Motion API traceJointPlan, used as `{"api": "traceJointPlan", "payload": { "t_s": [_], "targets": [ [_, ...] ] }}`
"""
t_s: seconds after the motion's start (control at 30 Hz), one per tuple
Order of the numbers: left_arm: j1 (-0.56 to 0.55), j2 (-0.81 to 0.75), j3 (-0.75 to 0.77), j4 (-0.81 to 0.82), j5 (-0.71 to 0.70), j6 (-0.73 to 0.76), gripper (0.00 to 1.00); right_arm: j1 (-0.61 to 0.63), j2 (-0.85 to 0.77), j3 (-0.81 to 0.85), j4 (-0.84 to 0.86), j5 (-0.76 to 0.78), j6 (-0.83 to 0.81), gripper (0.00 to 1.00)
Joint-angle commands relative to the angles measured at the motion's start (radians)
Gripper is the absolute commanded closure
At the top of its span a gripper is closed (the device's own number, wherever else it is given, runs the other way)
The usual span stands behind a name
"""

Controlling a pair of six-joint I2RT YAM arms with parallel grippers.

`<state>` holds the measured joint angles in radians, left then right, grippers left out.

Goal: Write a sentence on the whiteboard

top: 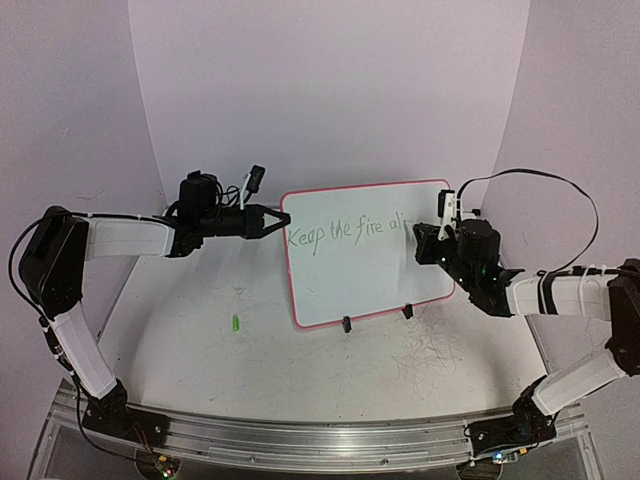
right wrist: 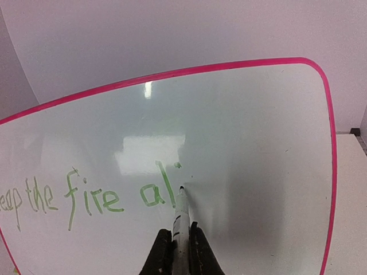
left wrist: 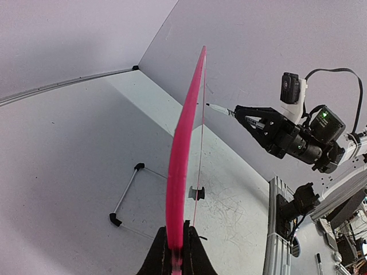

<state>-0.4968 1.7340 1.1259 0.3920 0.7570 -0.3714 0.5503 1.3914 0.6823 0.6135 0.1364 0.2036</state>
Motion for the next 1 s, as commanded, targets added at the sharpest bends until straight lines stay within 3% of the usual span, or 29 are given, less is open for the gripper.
{"api": "traceJointPlan", "payload": {
  "t_s": [0.0,0.97],
  "targets": [
    [-0.022,-0.030,0.040,-0.013,-0.002,0.051,1.00,-0.002,0.027,0.030,0.043,-0.005,-0.011,1.00],
    [-0.023,-0.042,0.038,-0.016,-0.002,0.052,1.00,-0.002,0.020,-0.020,0.020,0.004,0.020,1.00]
  ]
}}
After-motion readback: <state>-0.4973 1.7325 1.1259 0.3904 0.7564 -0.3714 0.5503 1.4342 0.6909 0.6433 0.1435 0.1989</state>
